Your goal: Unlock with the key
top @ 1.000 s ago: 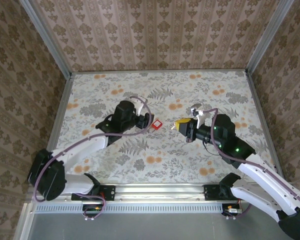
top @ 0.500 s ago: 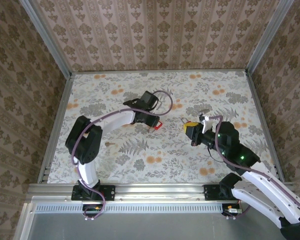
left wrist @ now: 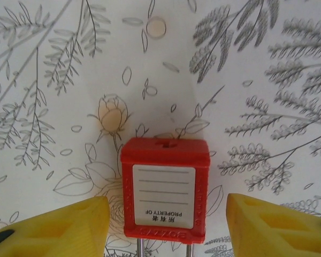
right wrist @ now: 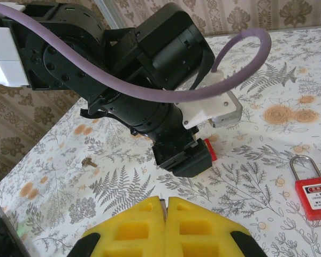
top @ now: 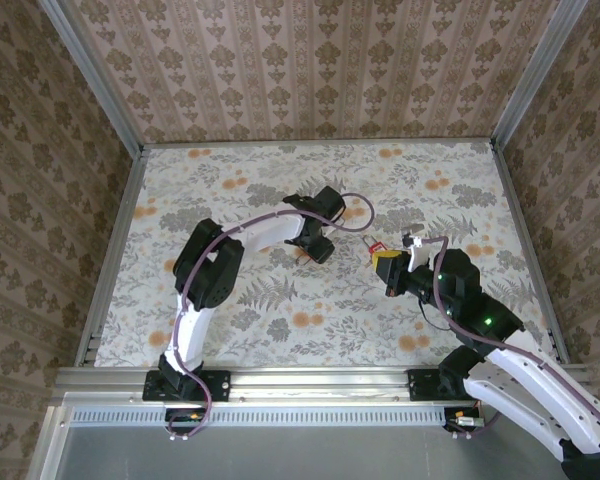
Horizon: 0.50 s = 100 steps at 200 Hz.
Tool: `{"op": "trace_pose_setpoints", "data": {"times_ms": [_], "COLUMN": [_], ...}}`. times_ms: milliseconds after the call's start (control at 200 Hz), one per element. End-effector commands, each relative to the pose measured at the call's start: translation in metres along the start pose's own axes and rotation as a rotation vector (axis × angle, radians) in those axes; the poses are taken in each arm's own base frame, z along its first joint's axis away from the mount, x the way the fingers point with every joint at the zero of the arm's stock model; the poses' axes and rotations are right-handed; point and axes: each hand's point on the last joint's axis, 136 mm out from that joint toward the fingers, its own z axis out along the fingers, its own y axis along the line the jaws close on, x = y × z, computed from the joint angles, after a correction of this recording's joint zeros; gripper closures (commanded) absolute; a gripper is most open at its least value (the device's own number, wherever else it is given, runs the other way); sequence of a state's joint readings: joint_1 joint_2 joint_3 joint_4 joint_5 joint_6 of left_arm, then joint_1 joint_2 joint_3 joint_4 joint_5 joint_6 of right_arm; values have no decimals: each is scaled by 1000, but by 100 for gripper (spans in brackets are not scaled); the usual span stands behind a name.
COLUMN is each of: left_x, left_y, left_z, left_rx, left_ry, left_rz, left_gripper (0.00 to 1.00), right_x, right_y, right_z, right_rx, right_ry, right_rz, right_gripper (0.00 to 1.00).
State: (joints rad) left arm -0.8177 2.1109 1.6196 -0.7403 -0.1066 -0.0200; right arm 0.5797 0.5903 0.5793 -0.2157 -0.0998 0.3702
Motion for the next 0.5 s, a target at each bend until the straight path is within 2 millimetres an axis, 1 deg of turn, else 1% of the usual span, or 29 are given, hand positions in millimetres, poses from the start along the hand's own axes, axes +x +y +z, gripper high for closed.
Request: {"op": "trace_pose_setpoints", "data": {"times_ms": [0, 105, 190, 295, 410, 495], "left_x": [2, 5, 8, 11, 11, 12], "left_y": [10, 8, 4, 4, 0, 0], "left_z": [-6, 0, 5, 10, 13, 13], "left_rx": [-33, -13, 7, 3, 22, 21], "left_ry": [30, 55, 77, 88, 89, 92], "left_rz": [24, 30, 37, 36, 31, 24], "left_gripper": [40, 40, 43, 44, 44, 50], "right_x": [6, 7, 6, 6, 5, 3], "right_y": [-5, -5, -6, -5, -5, -4], "right_z": [-1, 0, -1, 0, -1, -1], "right_rx": [23, 20, 22, 18, 21, 18], "right_ry": [4, 5, 2, 0, -2, -2], "right_rz": [3, 4, 2, 3, -1, -3], "right_gripper": [97, 97, 97, 97, 96, 96]}}
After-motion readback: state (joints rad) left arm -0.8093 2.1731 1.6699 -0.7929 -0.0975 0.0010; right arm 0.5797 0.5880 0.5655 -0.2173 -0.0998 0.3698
